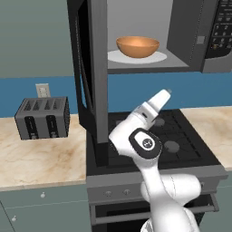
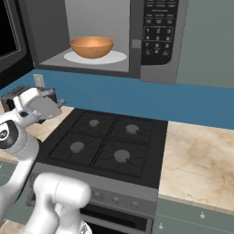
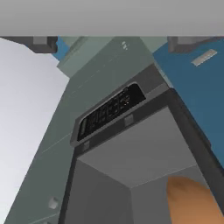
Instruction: Remove the banana from the bowl and place it on the small plate. Then place the bowl with only the steak in the microwave, close the door, and press the start button to microwave the steak.
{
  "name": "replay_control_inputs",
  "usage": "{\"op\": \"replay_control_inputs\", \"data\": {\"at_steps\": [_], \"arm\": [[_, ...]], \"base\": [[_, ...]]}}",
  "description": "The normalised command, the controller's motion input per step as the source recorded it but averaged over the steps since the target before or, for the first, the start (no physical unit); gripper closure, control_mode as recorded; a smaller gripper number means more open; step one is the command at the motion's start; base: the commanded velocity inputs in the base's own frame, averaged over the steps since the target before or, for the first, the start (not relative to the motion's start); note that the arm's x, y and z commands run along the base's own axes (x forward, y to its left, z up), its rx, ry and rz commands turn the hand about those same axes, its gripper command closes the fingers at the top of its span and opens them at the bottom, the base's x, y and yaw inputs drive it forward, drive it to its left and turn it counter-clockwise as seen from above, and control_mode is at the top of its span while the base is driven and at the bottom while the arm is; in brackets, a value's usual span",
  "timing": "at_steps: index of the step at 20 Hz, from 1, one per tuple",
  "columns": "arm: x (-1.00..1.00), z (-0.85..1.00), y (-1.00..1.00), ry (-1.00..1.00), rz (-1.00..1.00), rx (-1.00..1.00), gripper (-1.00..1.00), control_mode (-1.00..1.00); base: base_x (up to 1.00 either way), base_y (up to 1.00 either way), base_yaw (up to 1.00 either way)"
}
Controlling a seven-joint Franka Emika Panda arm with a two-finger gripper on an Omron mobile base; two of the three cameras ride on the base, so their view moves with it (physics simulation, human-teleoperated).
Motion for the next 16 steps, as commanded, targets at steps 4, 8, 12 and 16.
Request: {"op": "replay_control_inputs", "data": {"at_steps": [4, 8, 12, 16], "arm": [[0.01, -0.6, 0.0, 0.0, 0.02, -0.2, -1.0, -1.0], [-0.1, -0.39, 0.12, 0.0, 0.01, -0.22, -1.0, -1.0], [-0.36, -0.01, 0.66, 0.0, 0.0, -0.19, -1.0, -1.0], [-0.07, -0.06, 0.82, 0.0, 0.0, -0.15, -1.0, -1.0]], "base": [[0.0, 0.0, 0.0], [0.0, 0.0, 0.0], [0.0, 0.0, 0.0], [0.0, 0.0, 0.0]]}}
